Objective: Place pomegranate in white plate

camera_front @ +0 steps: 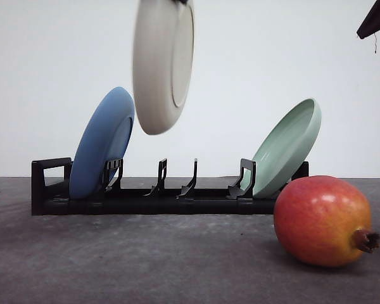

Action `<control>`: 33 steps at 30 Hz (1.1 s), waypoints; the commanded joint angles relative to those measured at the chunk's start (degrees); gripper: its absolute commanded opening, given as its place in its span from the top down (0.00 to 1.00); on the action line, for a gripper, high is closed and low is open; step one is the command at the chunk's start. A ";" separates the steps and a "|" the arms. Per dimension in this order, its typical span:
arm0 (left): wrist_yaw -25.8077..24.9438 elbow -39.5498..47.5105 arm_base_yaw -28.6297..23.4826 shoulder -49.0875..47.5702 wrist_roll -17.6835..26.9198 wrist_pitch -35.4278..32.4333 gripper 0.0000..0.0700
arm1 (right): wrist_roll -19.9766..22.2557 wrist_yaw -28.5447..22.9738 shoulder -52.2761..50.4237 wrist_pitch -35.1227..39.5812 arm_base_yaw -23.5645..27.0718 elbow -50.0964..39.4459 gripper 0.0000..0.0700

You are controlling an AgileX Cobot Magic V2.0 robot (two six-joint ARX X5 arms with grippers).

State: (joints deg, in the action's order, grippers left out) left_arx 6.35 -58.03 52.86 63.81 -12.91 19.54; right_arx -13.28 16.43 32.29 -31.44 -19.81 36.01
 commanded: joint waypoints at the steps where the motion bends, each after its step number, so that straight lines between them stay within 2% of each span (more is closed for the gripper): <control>1: 2.20 0.39 1.69 -0.71 0.83 0.60 1.00 | 0.22 0.00 0.17 0.55 -0.26 0.98 0.48; 6: 7.54 4.70 6.24 -4.91 2.72 2.09 1.00 | 0.22 0.00 0.17 0.55 -0.26 0.98 0.48; 11: 9.45 9.40 10.52 -7.19 7.56 3.84 0.99 | 0.24 -0.06 0.17 0.55 -0.26 0.98 0.48; 18: 15.66 12.46 16.92 -6.72 13.80 10.36 0.99 | 0.25 -0.21 0.17 0.56 -0.26 0.98 0.48; 22: 17.21 12.51 19.18 -4.25 19.60 13.68 1.00 | 0.26 -0.37 0.17 0.59 -0.26 0.98 0.48; 28: 17.44 12.51 20.71 2.93 29.18 13.76 1.00 | 0.26 -0.37 0.17 1.17 -0.26 0.98 0.48; 33: 20.01 12.49 21.09 9.73 32.80 13.52 0.99 | 0.26 -0.36 0.17 1.42 -0.26 0.98 0.48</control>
State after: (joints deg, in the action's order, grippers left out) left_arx 25.70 -45.15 73.19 72.53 17.35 33.84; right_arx -13.28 16.27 32.29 -30.61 -19.81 36.01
